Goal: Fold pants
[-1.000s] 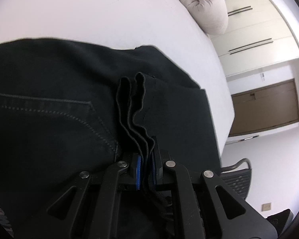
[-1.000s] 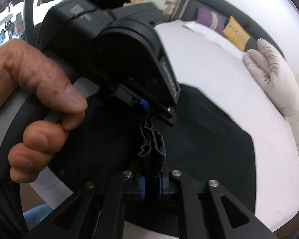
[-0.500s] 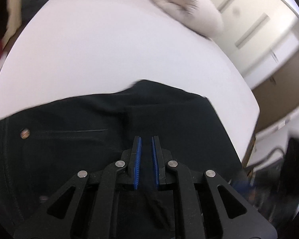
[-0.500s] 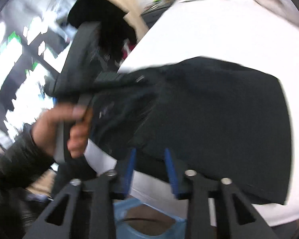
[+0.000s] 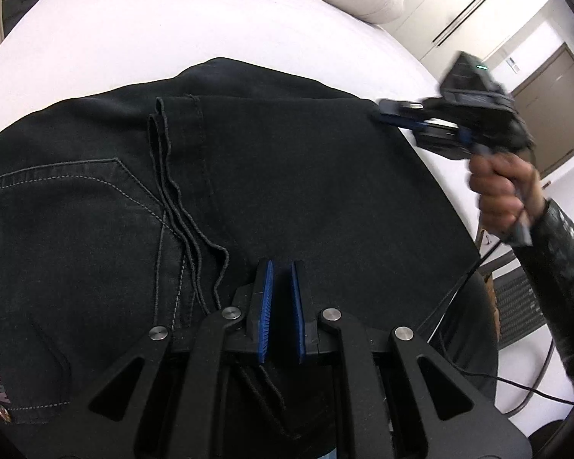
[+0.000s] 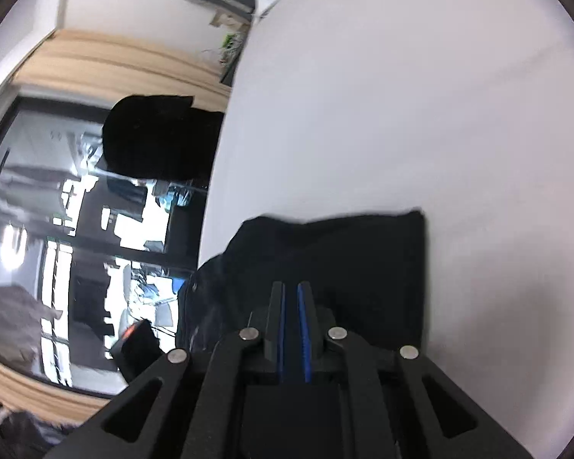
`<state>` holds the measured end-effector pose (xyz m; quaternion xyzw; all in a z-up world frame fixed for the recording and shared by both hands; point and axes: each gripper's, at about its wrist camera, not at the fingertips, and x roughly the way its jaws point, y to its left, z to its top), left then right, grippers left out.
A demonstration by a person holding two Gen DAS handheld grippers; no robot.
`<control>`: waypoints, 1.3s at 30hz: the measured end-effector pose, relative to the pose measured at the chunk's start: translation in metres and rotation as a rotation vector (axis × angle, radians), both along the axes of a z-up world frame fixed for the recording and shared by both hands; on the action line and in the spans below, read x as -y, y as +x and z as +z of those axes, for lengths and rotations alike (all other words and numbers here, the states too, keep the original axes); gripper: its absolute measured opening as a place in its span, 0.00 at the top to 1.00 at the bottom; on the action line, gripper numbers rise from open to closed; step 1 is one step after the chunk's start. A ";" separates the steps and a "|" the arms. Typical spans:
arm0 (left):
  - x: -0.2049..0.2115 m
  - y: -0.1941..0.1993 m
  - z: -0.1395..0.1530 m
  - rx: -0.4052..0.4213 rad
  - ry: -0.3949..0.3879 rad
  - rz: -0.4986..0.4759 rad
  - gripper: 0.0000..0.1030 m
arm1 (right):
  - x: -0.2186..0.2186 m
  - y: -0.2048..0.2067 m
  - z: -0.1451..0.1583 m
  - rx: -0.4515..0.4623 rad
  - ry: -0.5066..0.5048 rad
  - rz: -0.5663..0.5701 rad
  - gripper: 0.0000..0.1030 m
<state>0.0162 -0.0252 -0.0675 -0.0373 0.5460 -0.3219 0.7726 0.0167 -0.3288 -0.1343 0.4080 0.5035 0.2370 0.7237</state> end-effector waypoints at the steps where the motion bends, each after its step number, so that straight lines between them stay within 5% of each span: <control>1: -0.002 -0.001 0.000 0.002 0.000 -0.001 0.91 | 0.000 0.003 -0.011 -0.027 0.013 -0.003 0.90; 3: 0.000 -0.004 -0.001 0.003 -0.005 -0.003 0.91 | 0.009 0.015 -0.022 -0.058 0.035 -0.010 1.00; 15: -0.045 -0.006 -0.006 0.005 -0.038 0.008 0.91 | -0.001 -0.099 -0.012 -0.070 0.086 0.088 1.00; 22: -0.049 -0.008 -0.009 0.015 -0.050 0.026 0.91 | -0.005 -0.146 -0.028 -0.097 0.142 0.031 1.00; 27: -0.061 -0.017 0.001 0.030 -0.066 0.048 0.90 | -0.004 -0.149 -0.033 -0.074 0.112 0.000 1.00; 30: -0.080 -0.030 0.020 0.057 -0.095 0.065 0.90 | -0.010 -0.148 -0.010 -0.045 0.017 0.013 1.00; 31: -0.094 -0.039 0.030 0.071 -0.113 0.085 0.90 | -0.013 -0.149 0.001 -0.024 0.004 0.012 0.90; 32: -0.109 -0.046 0.037 0.080 -0.133 0.109 0.90 | -0.017 -0.149 0.017 0.016 0.029 -0.002 0.63; 34: -0.143 -0.061 0.050 0.101 -0.170 0.169 0.90 | -0.024 -0.150 0.040 0.113 0.062 -0.032 0.37; 36: -0.176 -0.072 0.057 0.104 -0.185 0.248 0.90 | -0.040 -0.142 0.059 0.199 0.080 -0.014 0.38; 39: -0.242 -0.097 0.061 0.093 -0.253 0.432 0.88 | -0.068 -0.114 0.054 0.168 0.096 0.029 0.58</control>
